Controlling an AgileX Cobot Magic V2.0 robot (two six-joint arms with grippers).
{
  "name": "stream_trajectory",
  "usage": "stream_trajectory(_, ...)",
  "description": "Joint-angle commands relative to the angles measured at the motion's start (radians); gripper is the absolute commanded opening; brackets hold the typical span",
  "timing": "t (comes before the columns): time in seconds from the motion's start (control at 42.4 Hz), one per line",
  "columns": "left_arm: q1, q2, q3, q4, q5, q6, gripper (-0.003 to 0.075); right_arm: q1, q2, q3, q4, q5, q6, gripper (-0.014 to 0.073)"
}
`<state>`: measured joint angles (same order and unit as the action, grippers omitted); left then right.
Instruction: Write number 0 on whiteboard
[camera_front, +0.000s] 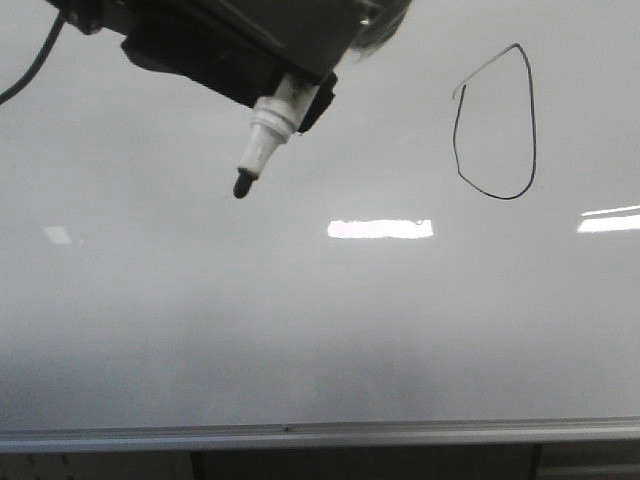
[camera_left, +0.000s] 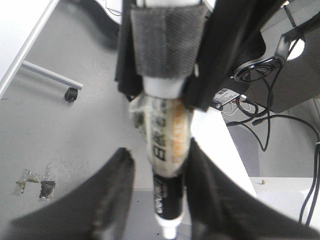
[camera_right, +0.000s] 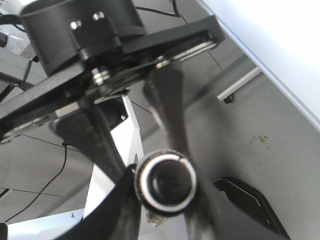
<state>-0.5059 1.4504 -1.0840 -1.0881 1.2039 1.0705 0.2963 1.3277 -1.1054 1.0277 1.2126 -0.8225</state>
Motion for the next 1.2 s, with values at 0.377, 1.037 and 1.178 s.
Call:
stream_trajectory(0.377,-0.007,-0.037,-0.031,-0.069,0.061,0.002,-0.0019,0.003,-0.024,-0.023,0.128,-0.056,-0.034,-0.0041)
stream_trajectory(1.037,0.052,-0.035,-0.031,0.231,-0.202,-0.175,-0.0019,0.001,-0.282,0.018,0.011,-0.441,-0.039,0.0395)
stream_trajectory(1.178,0.187,-0.035,-0.031,0.372,-0.376,-0.400,-0.0019,0.001,-0.478,0.192,-0.033,-0.691,-0.039,0.0276)
